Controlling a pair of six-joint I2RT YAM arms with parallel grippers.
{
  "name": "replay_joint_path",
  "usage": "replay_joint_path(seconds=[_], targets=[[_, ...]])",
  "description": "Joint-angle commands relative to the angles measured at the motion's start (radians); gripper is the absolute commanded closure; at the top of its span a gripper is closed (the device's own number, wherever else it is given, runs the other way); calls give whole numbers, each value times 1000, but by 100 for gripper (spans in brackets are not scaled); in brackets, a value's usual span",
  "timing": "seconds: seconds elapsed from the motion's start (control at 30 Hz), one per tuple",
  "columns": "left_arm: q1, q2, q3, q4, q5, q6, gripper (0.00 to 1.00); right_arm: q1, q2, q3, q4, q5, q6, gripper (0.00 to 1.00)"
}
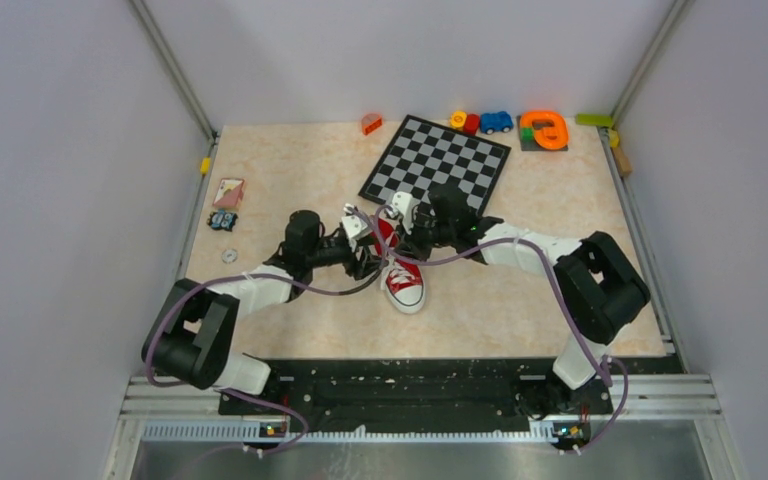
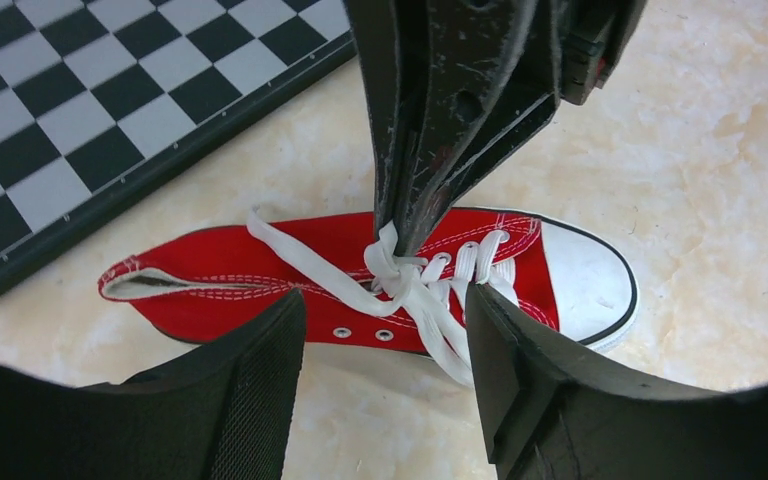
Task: Tie the shoes
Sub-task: Tie the shoelace on the shoe.
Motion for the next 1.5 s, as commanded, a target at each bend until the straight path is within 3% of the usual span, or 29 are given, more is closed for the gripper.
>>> replay_joint_path(seconds=[0.0, 0.23, 0.37, 0.8, 0.97, 1.2, 1.47], targets=[[0, 15, -61, 269, 92, 93, 38, 9, 10, 53, 5, -53, 17, 100], [-1, 21, -105, 390, 121, 115, 57, 7, 13, 50, 23, -89, 38, 100], [-2, 22, -118, 386, 132, 163, 51, 7, 17, 50, 30, -96, 44, 100], [-9, 19, -128, 318, 156, 250, 51, 4, 29, 56, 34, -107, 47, 100], [-35, 2, -114, 201, 116, 314, 51, 3, 28, 55, 34, -111, 47, 100], [-47, -24, -129, 169, 63, 325, 50, 2, 28, 56, 32, -112, 47, 100], [-51, -3, -109, 158, 31, 329, 58, 2, 31, 55, 37, -122, 46, 100]])
